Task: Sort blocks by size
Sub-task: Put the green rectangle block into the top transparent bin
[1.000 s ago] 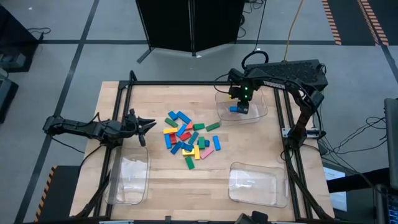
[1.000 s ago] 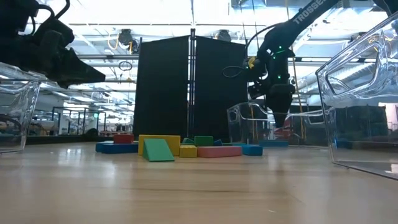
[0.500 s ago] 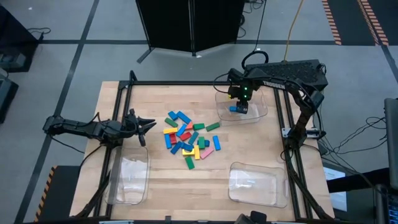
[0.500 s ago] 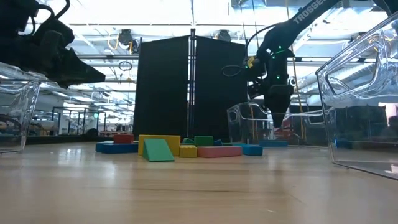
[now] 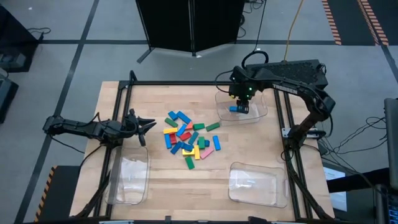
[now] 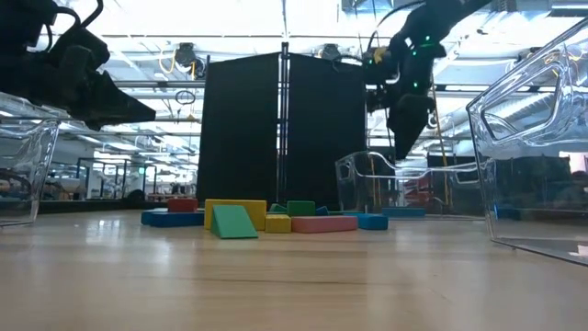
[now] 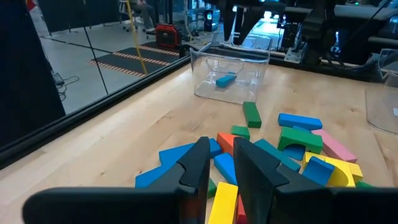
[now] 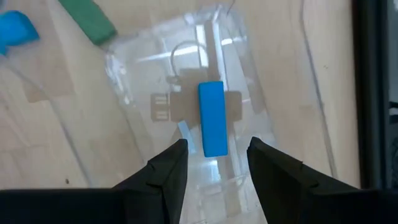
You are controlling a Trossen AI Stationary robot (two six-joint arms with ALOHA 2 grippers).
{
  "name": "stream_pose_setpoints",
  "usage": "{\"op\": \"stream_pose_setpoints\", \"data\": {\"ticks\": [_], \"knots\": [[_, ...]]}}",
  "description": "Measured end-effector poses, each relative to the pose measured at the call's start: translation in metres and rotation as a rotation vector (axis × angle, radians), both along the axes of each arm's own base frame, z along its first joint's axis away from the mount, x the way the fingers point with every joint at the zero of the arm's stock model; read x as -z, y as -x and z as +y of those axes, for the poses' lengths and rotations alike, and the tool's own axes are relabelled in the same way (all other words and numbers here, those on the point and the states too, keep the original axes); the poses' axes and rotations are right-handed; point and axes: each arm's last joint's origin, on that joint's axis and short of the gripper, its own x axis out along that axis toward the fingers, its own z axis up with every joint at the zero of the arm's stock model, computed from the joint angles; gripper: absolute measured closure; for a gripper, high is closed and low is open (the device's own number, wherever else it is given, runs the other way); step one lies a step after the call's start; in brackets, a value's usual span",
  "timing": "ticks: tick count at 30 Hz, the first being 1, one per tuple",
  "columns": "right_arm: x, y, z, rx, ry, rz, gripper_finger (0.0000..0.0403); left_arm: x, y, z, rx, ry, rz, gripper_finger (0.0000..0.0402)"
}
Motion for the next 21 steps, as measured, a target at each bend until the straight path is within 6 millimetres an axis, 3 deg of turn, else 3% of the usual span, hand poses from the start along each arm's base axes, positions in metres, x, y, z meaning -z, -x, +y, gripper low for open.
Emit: {"op": "stream_pose_setpoints", "data": {"ticks": [7, 21], "knots": [[-0.014, -0.008, 0.020, -0.054, 0.036, -0.070, 0.0243, 0.000, 0.000, 0.000, 0.000, 0.000, 0.000, 0.0326], [-0.020, -0.052, 0.073, -0.269, 0.106, -0.230, 0.0243, 0.000, 0.000, 0.000, -0.005, -0.001, -0.001, 0.0326]]}}
